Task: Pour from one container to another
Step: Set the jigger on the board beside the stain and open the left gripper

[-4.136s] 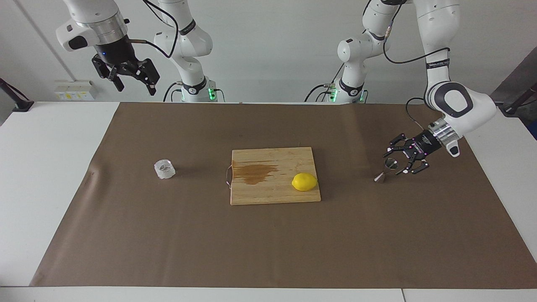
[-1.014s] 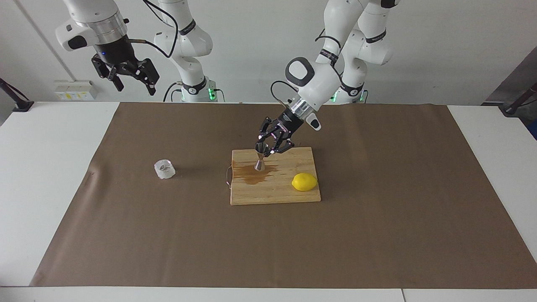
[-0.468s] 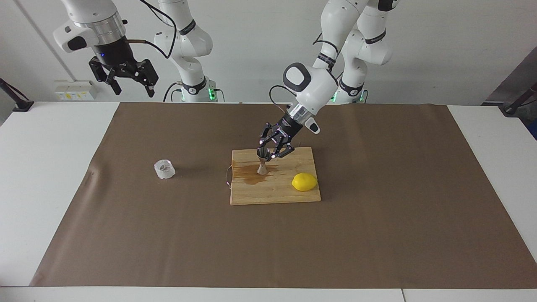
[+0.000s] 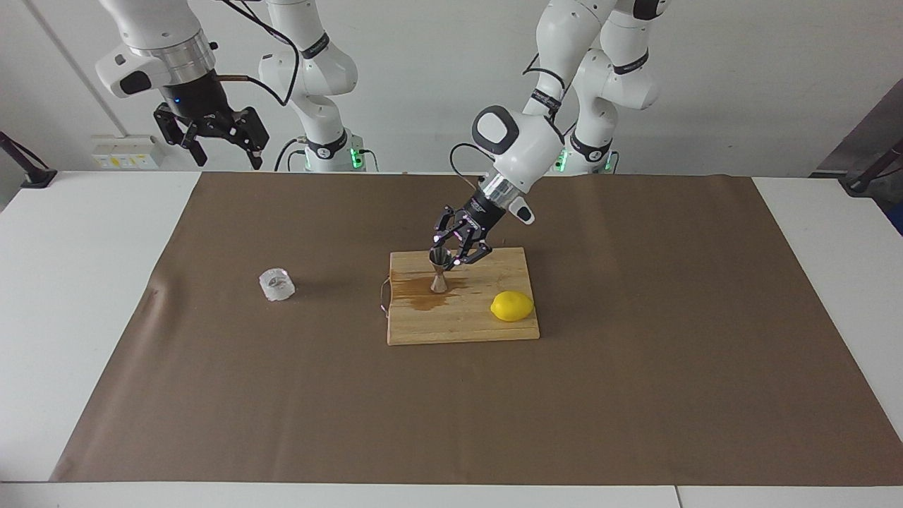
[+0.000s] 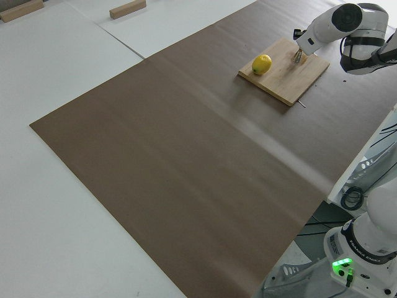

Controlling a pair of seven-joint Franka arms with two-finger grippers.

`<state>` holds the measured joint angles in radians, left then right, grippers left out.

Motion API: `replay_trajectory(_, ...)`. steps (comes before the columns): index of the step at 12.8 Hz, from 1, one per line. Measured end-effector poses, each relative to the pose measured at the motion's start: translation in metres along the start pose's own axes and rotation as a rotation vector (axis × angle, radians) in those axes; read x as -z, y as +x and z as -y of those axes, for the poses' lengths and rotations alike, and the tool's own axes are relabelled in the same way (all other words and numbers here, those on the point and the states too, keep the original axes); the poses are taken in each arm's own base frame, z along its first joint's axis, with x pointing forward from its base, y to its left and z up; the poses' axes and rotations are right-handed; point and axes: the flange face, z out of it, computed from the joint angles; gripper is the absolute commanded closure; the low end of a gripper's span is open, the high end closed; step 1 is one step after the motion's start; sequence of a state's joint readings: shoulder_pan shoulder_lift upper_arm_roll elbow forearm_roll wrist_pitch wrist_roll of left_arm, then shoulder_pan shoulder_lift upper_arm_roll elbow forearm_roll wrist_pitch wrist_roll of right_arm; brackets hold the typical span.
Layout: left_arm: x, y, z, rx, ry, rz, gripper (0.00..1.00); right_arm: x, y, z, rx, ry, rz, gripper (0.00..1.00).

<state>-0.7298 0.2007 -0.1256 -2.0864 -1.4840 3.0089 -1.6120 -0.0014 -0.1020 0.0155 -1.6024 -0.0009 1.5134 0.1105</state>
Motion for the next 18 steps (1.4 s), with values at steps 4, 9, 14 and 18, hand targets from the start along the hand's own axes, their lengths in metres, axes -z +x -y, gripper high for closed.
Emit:
replay_trajectory(4,0.001,0.000,-0.001,0.000,-0.006,0.001,0.00,-0.001,0.002,0.002,0.004,0.002,-0.016,0.00)
replay_trajectory(9,0.024,-0.028,-0.002,-0.005,-0.015,0.065,0.00,-0.008,0.002,0.003,0.065,0.000,-0.004,0.00)
replay_trajectory(14,0.074,-0.045,-0.091,-0.007,0.056,0.116,0.00,-0.048,0.001,-0.004,0.425,0.000,-0.001,0.00)
replay_trajectory(18,0.124,-0.057,-0.177,-0.170,0.130,0.052,0.00,-0.094,-0.022,-0.014,0.809,0.024,0.004,0.00)
